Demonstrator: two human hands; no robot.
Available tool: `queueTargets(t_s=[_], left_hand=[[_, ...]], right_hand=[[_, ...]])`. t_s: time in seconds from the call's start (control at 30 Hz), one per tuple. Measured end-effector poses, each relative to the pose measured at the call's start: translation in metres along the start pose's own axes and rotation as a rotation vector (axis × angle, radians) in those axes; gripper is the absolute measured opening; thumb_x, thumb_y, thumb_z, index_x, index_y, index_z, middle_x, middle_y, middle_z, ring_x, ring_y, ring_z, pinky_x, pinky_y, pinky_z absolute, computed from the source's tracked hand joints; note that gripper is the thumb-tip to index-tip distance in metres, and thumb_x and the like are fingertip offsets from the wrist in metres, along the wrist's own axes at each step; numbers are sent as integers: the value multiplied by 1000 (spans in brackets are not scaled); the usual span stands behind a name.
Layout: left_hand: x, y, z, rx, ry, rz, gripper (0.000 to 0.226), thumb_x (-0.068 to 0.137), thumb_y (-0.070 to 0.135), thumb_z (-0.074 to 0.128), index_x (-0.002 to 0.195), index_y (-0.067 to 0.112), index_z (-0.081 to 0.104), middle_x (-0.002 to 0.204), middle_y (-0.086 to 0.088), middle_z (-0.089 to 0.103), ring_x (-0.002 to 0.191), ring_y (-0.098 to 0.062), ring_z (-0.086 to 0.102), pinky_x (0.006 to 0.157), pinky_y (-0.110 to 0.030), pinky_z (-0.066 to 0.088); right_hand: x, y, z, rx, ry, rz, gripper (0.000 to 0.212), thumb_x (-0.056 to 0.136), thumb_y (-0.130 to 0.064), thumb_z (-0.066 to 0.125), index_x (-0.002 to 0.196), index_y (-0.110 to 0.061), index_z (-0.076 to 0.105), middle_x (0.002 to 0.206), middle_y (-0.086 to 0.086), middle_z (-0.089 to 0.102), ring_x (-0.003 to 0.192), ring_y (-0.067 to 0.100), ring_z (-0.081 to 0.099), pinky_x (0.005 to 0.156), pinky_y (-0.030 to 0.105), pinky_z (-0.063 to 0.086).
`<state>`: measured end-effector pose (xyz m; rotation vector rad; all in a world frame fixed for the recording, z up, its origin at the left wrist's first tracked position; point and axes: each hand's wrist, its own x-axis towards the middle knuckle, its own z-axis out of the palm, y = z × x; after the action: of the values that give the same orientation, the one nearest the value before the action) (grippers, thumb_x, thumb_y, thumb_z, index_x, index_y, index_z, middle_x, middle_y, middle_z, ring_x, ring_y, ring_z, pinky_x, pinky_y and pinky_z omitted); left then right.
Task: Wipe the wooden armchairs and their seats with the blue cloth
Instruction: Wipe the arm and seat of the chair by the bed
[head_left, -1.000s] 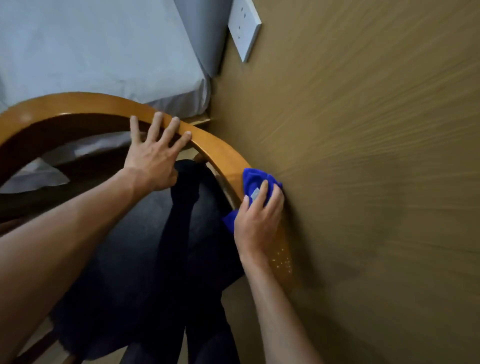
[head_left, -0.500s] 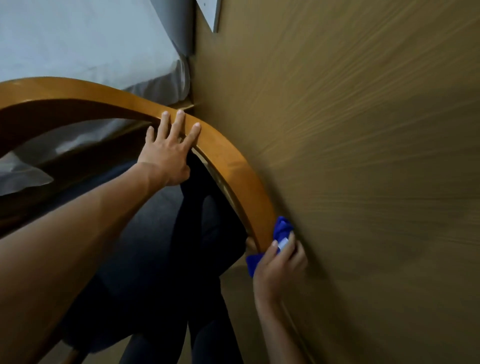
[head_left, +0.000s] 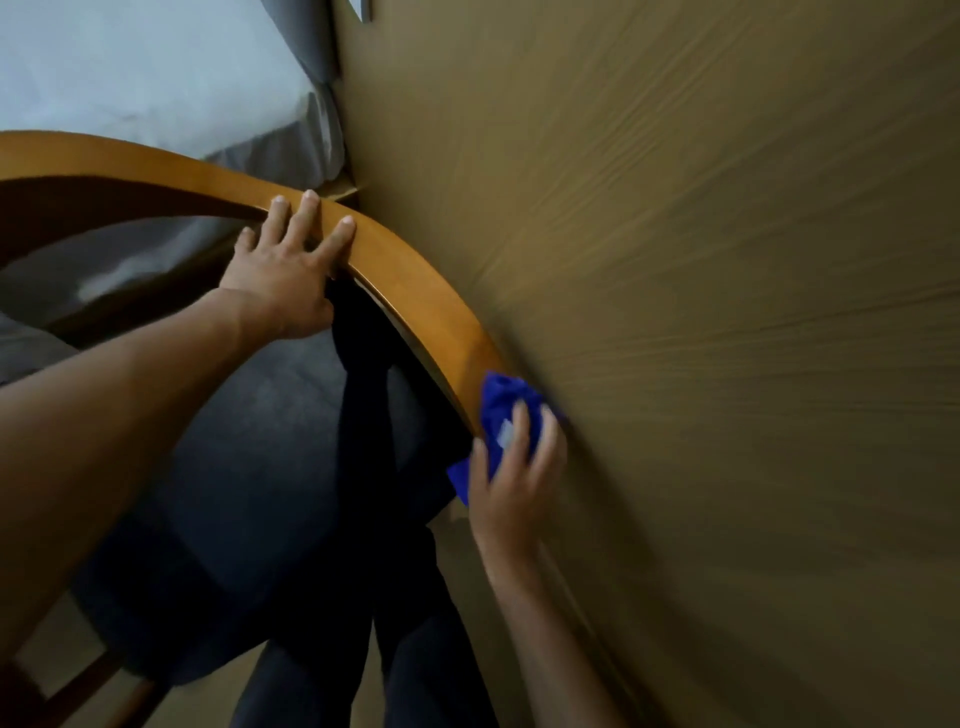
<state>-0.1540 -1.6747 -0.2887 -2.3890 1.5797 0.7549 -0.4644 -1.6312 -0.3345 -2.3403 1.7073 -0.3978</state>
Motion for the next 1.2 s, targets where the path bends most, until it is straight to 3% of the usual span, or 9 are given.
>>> queueTargets(t_s=[0.1, 0.17, 0.33, 0.4, 0.57, 0.7, 0.93, 1.1, 1.2], left_hand=[[1, 1, 3, -2, 5, -3, 98, 85, 32, 63, 151, 32, -9, 158, -8, -20, 145, -35, -16, 117, -56, 10], [2, -1, 5, -12, 21, 6, 99, 84, 32, 63, 151, 32, -10, 158, -8, -21, 144, -36, -16, 117, -56, 10], [1, -3, 10, -47, 66, 21, 98, 84, 29, 63, 151, 30, -8, 158, -9, -19, 144, -36, -17, 117, -56, 10], [1, -3, 11, -67, 78, 22, 98, 84, 28, 63, 151, 30, -7, 158, -9, -19, 144, -36, -17, 117, -56, 9], [2, -2, 7, -33, 53, 14, 99, 83, 29, 65, 151, 32, -7, 158, -8, -18, 145, -35, -16, 117, -55, 11], [2, -4, 4, -17, 41, 11, 98, 84, 31, 63, 151, 34, -8, 158, -7, -18, 145, -34, -15, 117, -56, 11], [0, -2, 11, -47, 57, 9, 95, 86, 35, 60, 150, 33, -10, 158, -8, -21, 144, -35, -18, 116, -58, 9], [0, -3, 14, -30, 70, 2, 95, 85, 37, 58, 150, 31, -11, 158, -9, -21, 144, -36, -18, 116, -58, 7], [-2, -7, 9, 10, 92, 9, 88, 86, 37, 52, 152, 28, -4, 160, -9, -13, 146, -33, -12, 115, -58, 2]], right_hand=[[-29, 18, -14, 182, -97, 389, 61, 92, -54, 38, 135, -11, 45, 123, 16, 52, 101, 29, 59, 78, 41, 55], [-24, 15, -15, 160, -90, 442, 62, 92, -56, 33, 132, -11, 48, 115, 13, 54, 92, 24, 60, 67, 36, 55], [15, 3, -5, -116, 16, 170, 41, 94, -32, 51, 122, -4, 59, 110, 17, 58, 92, 32, 54, 75, 43, 45], [39, -13, 4, -185, -7, 95, 43, 95, -35, 49, 125, -4, 57, 115, 18, 57, 95, 35, 54, 76, 45, 45], [120, -93, 37, -155, -103, -209, 55, 96, -40, 44, 139, -5, 44, 137, 21, 47, 123, 36, 47, 94, 50, 44], [114, -81, 30, -193, -163, -363, 59, 96, -39, 44, 144, -5, 37, 148, 22, 35, 135, 38, 35, 105, 50, 37], [49, -18, -2, -245, -195, -322, 61, 97, -38, 45, 146, -4, 33, 151, 25, 27, 138, 42, 28, 103, 54, 37], [109, -83, 35, -245, -150, -419, 60, 97, -39, 41, 145, -3, 35, 150, 26, 29, 138, 43, 28, 106, 56, 32], [157, -135, 68, -193, -136, -507, 61, 93, -40, 47, 141, -4, 42, 146, 24, 38, 133, 42, 38, 104, 54, 36]])
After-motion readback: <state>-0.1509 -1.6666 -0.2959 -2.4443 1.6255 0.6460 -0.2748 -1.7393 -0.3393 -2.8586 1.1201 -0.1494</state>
